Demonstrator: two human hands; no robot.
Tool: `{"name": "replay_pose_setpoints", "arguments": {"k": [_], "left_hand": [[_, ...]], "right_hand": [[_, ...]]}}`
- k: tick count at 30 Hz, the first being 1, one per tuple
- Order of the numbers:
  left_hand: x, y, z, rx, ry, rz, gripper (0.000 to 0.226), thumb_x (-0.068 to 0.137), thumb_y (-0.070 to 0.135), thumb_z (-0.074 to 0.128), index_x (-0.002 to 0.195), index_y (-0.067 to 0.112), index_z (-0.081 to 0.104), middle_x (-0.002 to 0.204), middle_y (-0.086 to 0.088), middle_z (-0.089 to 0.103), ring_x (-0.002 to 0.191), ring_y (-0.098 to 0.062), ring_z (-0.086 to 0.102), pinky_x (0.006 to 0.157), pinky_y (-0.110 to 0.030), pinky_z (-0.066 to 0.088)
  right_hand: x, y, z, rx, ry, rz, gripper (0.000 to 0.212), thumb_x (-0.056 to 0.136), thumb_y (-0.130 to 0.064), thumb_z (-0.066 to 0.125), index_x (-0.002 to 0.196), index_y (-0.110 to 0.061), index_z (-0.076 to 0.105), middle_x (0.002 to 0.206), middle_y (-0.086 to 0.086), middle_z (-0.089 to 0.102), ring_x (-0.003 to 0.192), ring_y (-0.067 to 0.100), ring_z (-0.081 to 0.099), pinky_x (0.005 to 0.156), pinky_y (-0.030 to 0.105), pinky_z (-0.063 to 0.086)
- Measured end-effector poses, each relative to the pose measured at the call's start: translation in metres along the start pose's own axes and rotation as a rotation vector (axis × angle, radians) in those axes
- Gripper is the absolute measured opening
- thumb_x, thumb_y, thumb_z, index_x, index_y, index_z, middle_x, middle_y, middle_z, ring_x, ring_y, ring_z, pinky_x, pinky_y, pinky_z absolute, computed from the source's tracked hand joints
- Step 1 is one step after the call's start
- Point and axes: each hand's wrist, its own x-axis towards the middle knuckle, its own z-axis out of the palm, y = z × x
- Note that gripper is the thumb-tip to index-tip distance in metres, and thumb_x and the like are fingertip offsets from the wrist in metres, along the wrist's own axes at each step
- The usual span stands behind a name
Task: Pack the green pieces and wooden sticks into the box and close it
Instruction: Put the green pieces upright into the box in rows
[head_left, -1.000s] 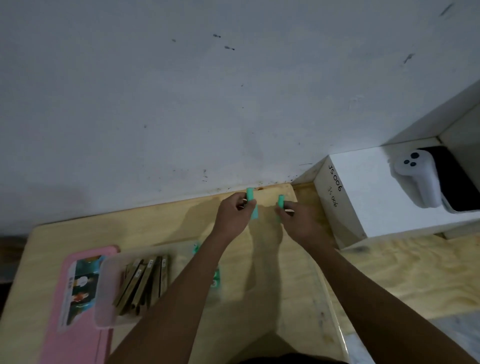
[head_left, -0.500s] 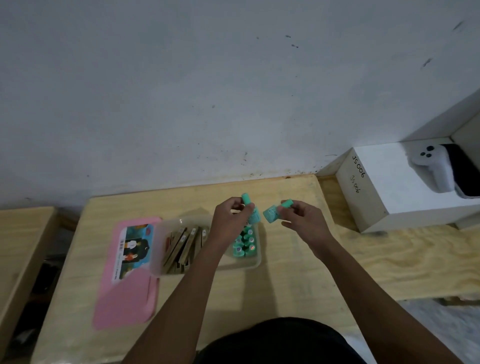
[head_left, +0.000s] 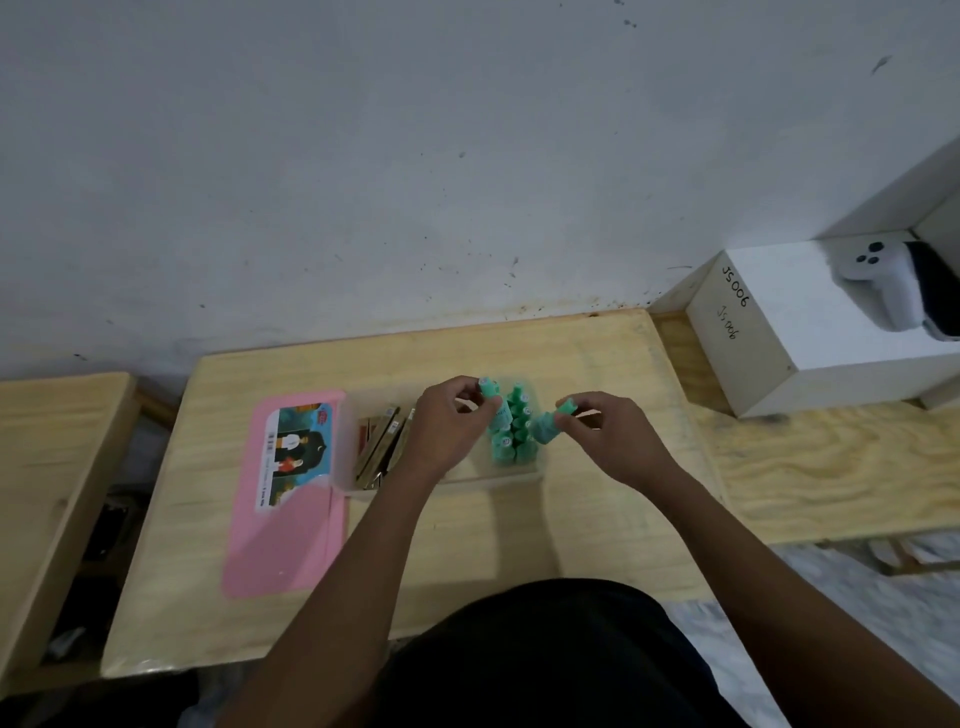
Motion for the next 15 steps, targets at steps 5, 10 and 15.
{"name": "replay_pose_setpoints", "arguments": {"k": [5,10,15], "left_hand": [[-0.013,-0.013,0.004,0.024,-0.001,0.003,0.010,0.079,0.029,0.074,0.087,0.022,0.071,0.080,0.012,0.069,0.055,-0.007,0.056,0.058,-0.019,0.045],[-0.026,-0.019,0.006,0.069,-0.043,0.012,0.013,0.079,0.028,0.073,0.092,0.025,0.072,0.075,0.013,0.068,0.056,-0.007,0.058,0.054,-0.009,0.042],[-0.028,-0.029,0.010,0.139,-0.075,-0.014,0.016,0.078,0.031,0.071,0.092,0.024,0.073,0.074,0.011,0.068,0.053,-0.003,0.054,0.055,-0.015,0.045]], "right_hand": [[-0.007,0.006,0.008,-0.238,-0.089,-0.146,0.019,0.084,-0.023,0.073,0.103,-0.020,0.071,0.098,-0.008,0.070,0.085,0.001,0.065,0.081,0.028,0.055],[-0.006,-0.002,0.013,-0.587,-0.166,-0.221,0.021,0.088,-0.037,0.064,0.108,-0.031,0.068,0.099,-0.017,0.064,0.084,0.000,0.056,0.068,0.025,0.044],[0.001,-0.010,0.025,-0.857,-0.198,-0.282,0.027,0.087,-0.037,0.059,0.111,-0.029,0.069,0.109,-0.008,0.070,0.095,0.014,0.064,0.078,0.029,0.046]]}}
